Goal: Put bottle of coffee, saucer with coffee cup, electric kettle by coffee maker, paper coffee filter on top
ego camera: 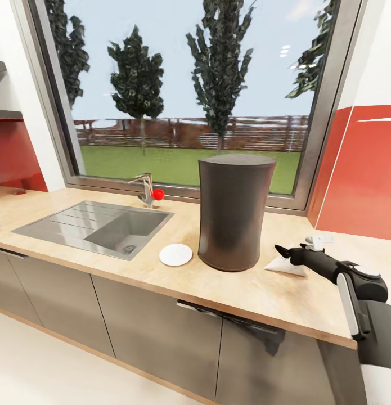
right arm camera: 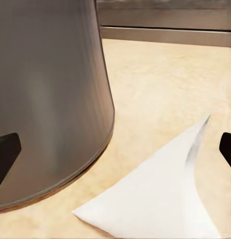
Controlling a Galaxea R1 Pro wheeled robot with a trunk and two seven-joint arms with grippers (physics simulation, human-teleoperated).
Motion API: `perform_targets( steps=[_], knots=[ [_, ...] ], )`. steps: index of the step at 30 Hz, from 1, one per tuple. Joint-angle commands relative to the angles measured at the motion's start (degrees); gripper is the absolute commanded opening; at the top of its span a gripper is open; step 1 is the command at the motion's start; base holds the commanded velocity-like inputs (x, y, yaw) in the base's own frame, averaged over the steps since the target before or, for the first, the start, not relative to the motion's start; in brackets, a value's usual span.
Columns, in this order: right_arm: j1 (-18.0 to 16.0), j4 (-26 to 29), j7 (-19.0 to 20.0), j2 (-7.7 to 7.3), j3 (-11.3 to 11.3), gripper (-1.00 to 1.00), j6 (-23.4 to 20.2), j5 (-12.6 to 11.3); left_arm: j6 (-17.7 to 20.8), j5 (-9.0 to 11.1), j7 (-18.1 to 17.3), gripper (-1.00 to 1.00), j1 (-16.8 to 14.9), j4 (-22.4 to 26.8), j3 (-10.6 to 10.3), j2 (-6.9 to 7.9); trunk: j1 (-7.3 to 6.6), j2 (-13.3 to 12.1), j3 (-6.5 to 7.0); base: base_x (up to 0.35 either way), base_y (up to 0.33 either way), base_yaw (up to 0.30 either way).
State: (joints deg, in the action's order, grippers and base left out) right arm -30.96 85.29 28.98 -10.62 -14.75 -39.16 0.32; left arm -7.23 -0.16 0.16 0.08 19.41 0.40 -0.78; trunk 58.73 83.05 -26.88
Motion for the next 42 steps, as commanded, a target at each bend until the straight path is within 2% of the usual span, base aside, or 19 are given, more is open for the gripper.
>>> perform_targets(
  steps=[1, 18, 23, 27, 33, 36, 37, 42],
  knots=[
    [-0.38, 0.05, 0.30, 0.00, -0.08, 1.00, -0.33, 0.05, -0.10, -0.02, 0.02, 1.00, 0.01, 0.05, 0.04, -0.01, 0.00, 0.03, -0.05, 0.000, 0.000, 0.000],
    [-0.61, 0.05, 0.30, 0.00, -0.08, 1.00, -0.33, 0.05, -0.10, -0.02, 0.02, 1.00, 0.01, 0.05, 0.04, -0.01, 0.00, 0.03, -0.05, 0.000, 0.000, 0.000],
    [-2.23, 0.21, 0.33, -1.58, -0.15, 1.00, -1.66, 0.05, -1.07, 0.04, 0.02, 1.00, 0.01, -0.11, 0.04, 0.21, 0.00, 0.03, -0.05, 0.000, 0.000, 0.000],
    [-3.52, 0.32, 0.46, -2.20, -0.32, 1.00, -2.94, 0.03, -1.43, 0.06, 0.01, 1.00, 0.01, -0.15, 0.04, 0.30, 0.00, 0.03, -0.05, 0.000, 0.000, 0.000],
    [-3.84, 0.37, 1.31, -2.36, -2.45, 1.00, -3.82, -0.01, -1.53, 0.07, 0.01, 1.00, 0.01, -0.16, 0.02, 0.27, 0.00, 0.03, -0.05, 0.000, -0.004, 0.000],
    [-3.84, 0.38, 2.61, -2.37, -3.19, 1.00, -3.86, -0.03, -1.54, 0.07, 0.01, 1.00, 0.01, -0.16, -0.01, 0.27, 0.00, 0.03, -0.05, 0.000, -0.036, 0.000],
    [-3.85, 0.37, 4.27, -2.40, -3.93, 1.00, -3.94, -0.01, -1.55, 0.07, 0.01, 1.00, 0.01, -0.16, -0.04, 0.28, 0.00, 0.03, -0.05, 0.000, -0.010, 0.000],
    [-3.85, 0.32, 4.82, -2.32, -4.21, 1.00, -3.99, -0.04, -1.56, 0.07, 0.01, 1.00, 0.01, -0.16, -0.04, 0.26, 0.00, 0.03, -0.05, 0.000, -0.037, 0.047]
  ],
)
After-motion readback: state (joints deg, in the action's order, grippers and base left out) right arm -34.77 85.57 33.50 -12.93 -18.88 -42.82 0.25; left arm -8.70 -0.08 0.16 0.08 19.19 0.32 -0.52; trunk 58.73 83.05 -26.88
